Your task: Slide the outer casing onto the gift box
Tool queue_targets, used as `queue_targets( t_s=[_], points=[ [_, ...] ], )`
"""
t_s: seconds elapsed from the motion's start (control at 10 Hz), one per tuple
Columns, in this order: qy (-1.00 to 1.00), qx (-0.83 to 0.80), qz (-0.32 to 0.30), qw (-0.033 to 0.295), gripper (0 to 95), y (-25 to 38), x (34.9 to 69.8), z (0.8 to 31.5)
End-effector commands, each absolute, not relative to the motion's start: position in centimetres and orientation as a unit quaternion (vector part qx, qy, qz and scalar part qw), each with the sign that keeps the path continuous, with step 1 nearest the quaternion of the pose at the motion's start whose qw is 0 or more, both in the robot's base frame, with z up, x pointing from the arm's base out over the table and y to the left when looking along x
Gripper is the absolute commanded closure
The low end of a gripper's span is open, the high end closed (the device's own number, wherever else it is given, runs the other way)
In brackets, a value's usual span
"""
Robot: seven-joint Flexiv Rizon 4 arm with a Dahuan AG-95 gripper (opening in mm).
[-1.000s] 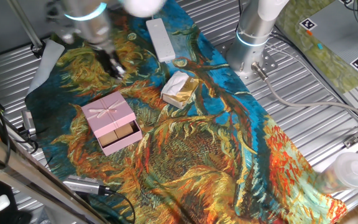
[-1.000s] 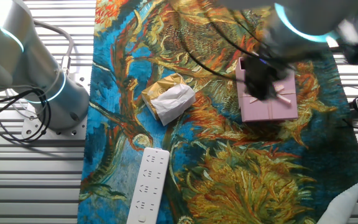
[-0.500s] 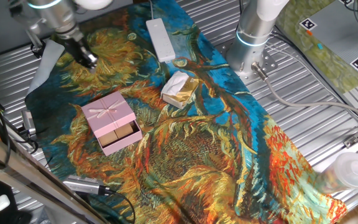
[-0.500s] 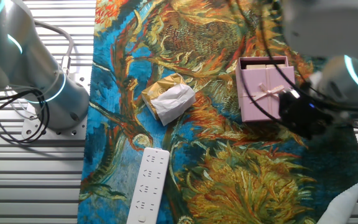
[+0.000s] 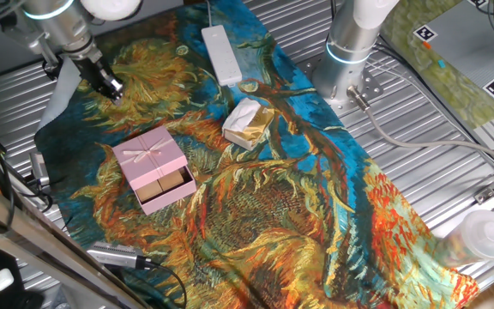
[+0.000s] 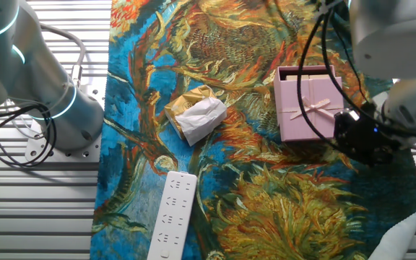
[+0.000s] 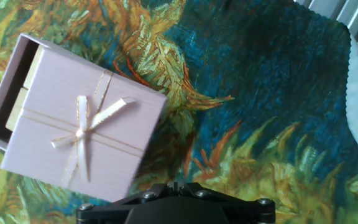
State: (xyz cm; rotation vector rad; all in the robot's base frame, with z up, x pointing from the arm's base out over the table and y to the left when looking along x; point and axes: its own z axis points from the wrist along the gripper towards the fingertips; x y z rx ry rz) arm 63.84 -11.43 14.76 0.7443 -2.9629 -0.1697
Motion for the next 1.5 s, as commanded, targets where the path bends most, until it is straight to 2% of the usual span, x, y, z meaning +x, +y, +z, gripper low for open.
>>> queue_targets(
  t_s=[0.1,1.0,1.5],
  points=[
    [-0.967,0.244,-0.056,0.039,95.0,-11.02,63.75,14.46],
    [-0.967,0.247,-0.050,0.042,95.0,-11.13,63.70,14.50],
    [-0.962,0.264,-0.032,0.054,95.0,-11.13,63.70,14.50]
  ],
)
